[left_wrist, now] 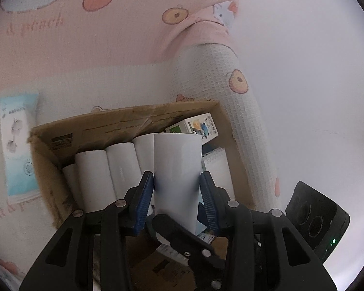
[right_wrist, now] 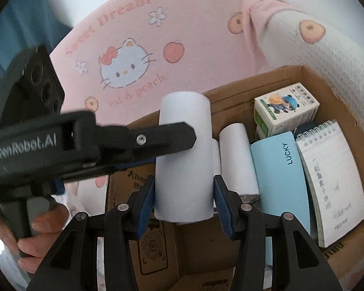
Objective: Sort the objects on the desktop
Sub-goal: 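Lower the tube into the box among the paper rolls and open the right tool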
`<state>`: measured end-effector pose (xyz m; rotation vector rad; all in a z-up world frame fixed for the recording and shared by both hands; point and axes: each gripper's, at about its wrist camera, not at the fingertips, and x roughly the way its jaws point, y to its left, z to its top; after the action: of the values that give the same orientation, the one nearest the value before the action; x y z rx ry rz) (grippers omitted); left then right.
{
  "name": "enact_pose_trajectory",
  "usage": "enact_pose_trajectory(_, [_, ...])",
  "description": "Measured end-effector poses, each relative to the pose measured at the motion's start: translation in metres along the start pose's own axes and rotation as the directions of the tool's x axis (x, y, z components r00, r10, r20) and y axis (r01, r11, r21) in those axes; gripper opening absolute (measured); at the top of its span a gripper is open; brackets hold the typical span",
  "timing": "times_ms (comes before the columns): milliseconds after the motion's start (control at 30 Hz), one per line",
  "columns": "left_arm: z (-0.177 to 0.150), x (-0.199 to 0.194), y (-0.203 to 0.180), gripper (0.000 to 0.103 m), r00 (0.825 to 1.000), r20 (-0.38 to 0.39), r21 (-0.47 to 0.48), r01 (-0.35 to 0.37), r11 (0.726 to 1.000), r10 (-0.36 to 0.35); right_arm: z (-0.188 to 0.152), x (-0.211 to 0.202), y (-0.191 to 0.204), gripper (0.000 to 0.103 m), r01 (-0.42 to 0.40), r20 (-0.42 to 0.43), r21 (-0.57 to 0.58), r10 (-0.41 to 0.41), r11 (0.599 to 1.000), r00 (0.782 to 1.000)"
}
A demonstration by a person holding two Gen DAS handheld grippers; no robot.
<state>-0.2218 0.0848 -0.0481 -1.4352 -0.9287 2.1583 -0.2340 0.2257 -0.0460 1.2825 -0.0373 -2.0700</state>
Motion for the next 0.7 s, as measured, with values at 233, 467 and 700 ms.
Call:
enact_pose_trajectory(233, [0.005, 0.02, 0.005, 0.044, 0.997, -0.007, -0.01, -0.071, 0.997, 0.071, 0.016, 0.022, -0.014, 0.045, -0.001, -0.064, 0.041, 0.004, 0.999, 0.998])
enact_pose_trajectory(467, [0.006, 0.028, 0.008, 0.04, 0.994, 0.002, 0.001, -0.107, 0.994, 0.107, 0.026, 0.051, -0.035, 0.045, 0.07, -0.11, 0.052, -0.064, 0.996, 0.992])
enact_pose_trajectory(700, [0.004, 0.027, 0.003, 0.038, 0.988, 0.016, 0.032, -0.155, 0.987, 0.154, 0.031, 0.05, -0.042, 0.045, 0.07, -0.112, 0.049, -0.064, 0.996, 0.992])
